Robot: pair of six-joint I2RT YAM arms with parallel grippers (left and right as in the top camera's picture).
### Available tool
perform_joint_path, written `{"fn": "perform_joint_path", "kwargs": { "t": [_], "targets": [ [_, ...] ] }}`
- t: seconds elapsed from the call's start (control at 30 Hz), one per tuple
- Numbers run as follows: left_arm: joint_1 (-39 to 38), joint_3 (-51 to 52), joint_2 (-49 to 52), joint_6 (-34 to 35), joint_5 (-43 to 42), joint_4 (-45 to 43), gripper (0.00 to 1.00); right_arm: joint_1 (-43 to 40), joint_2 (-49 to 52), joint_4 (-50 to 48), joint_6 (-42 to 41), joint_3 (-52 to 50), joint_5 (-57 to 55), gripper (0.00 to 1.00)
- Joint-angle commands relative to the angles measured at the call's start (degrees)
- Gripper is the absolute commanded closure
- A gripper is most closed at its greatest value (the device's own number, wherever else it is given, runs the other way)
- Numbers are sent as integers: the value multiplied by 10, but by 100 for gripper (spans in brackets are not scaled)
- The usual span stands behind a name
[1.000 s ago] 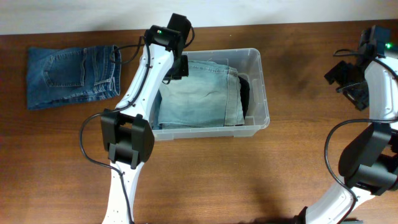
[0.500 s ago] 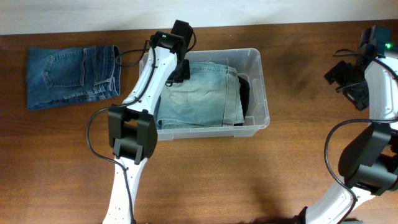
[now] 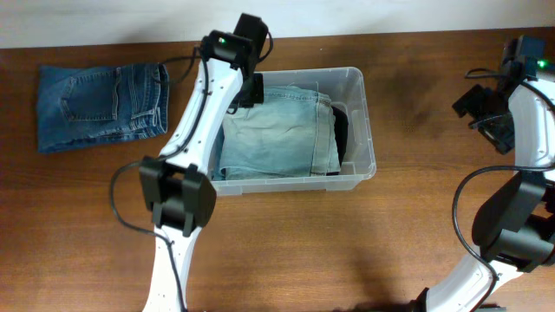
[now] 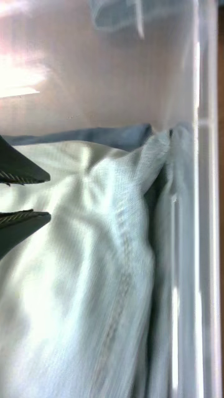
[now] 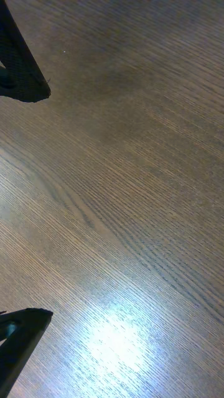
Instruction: Pack container
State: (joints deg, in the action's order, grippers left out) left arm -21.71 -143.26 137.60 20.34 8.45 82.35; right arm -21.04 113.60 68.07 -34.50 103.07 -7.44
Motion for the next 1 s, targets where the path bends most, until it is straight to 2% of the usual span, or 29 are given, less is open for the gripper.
{"fn": "perform_joint_path", "kwargs": {
  "t": [0.0, 0.07, 0.33, 0.7, 0.97],
  "targets": [
    [-31, -16, -48, -24, -38, 12, 83, -4, 3, 0, -5, 0, -7, 2],
    [-47, -13, -47, -44, -68, 13, 84, -4, 3, 0, -5, 0, -7, 2],
    [-110, 9, -11, -44, -70, -27, 83, -4, 3, 0, -5, 0, -7, 2],
    [-109, 15, 99, -49, -70, -70, 83, -4, 3, 0, -5, 0, -7, 2],
    [-109, -14, 94, -68, -70, -56, 83, -4, 3, 0, -5, 0, -7, 2]
  ]
}}
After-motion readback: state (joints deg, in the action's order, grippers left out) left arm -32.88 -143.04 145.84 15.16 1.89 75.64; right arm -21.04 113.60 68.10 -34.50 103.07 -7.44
